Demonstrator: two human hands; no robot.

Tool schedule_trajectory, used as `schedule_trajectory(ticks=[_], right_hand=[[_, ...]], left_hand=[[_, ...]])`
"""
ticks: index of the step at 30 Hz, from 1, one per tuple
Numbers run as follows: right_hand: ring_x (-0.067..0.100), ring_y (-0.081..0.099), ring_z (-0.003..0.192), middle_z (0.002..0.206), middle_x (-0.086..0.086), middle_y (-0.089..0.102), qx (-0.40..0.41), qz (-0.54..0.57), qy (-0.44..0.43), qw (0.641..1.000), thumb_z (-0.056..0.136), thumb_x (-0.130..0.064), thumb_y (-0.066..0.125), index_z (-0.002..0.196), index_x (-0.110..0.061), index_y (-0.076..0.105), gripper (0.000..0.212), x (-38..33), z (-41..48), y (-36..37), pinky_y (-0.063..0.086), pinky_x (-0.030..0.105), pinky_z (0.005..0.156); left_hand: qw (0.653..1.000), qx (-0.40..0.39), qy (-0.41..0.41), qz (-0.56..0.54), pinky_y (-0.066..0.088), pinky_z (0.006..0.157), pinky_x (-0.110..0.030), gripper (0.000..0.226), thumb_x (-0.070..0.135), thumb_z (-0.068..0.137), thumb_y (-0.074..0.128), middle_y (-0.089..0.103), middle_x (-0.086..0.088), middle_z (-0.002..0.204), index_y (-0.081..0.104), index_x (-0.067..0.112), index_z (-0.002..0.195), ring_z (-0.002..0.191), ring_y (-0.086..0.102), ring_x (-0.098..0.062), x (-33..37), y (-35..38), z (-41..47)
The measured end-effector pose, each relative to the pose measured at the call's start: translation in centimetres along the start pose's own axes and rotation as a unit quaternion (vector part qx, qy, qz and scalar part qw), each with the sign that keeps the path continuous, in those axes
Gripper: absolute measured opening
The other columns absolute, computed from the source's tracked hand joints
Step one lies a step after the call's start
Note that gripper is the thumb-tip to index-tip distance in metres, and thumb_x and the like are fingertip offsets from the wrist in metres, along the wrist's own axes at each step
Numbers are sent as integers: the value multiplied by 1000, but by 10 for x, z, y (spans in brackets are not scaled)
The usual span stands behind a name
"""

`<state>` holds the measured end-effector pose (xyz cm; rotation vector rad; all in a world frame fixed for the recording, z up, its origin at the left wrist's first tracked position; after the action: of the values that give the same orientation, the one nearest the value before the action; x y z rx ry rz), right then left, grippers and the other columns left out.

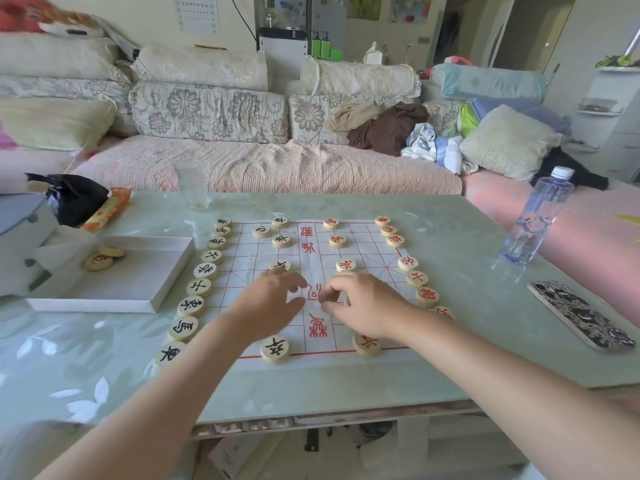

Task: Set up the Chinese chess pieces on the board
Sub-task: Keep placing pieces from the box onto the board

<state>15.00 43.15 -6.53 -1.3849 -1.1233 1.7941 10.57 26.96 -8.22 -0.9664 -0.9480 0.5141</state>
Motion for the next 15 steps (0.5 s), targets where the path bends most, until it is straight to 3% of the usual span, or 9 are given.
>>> schedule_trajectory(ticks=[7, 11, 15], right_hand=[[11, 62, 95, 102, -11, 67, -13, 53, 9, 998, 92, -32, 62, 108, -28, 67, 18, -56, 74, 33, 51, 33, 87], [3, 55, 81, 100, -14, 65, -19, 52, -9, 998, 93, -32, 60, 111, -28, 65, 19, -96, 123, 51, 43, 27, 74], [10, 60, 88, 97, -13, 66, -30, 39, -22, 999, 91, -28, 61, 103, -27, 67, 14, -135, 175, 74, 48, 28, 78]], left_hand=[[992, 52, -113, 36, 41, 74, -26, 29, 30, 89, 60, 58, 6, 101, 61, 24, 117, 83, 53, -14, -96, -68, -5], [976, 82, -191, 66, 45, 84, -32, 33, 35, 88, 58, 57, 0, 109, 59, 25, 119, 98, 54, -21, -162, -103, -21], [958, 78, -253, 110, 42, 95, -37, 43, 37, 89, 56, 54, -5, 122, 53, 23, 129, 114, 47, -27, -221, -125, -39]])
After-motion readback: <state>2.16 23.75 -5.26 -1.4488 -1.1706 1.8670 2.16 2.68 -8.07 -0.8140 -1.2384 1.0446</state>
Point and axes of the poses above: each hand's wrist, its own z-axis towards the middle knuckle, its own y-axis out of the palm, x = y × z, the point moved 5 cm from there along z, towards the middle knuckle
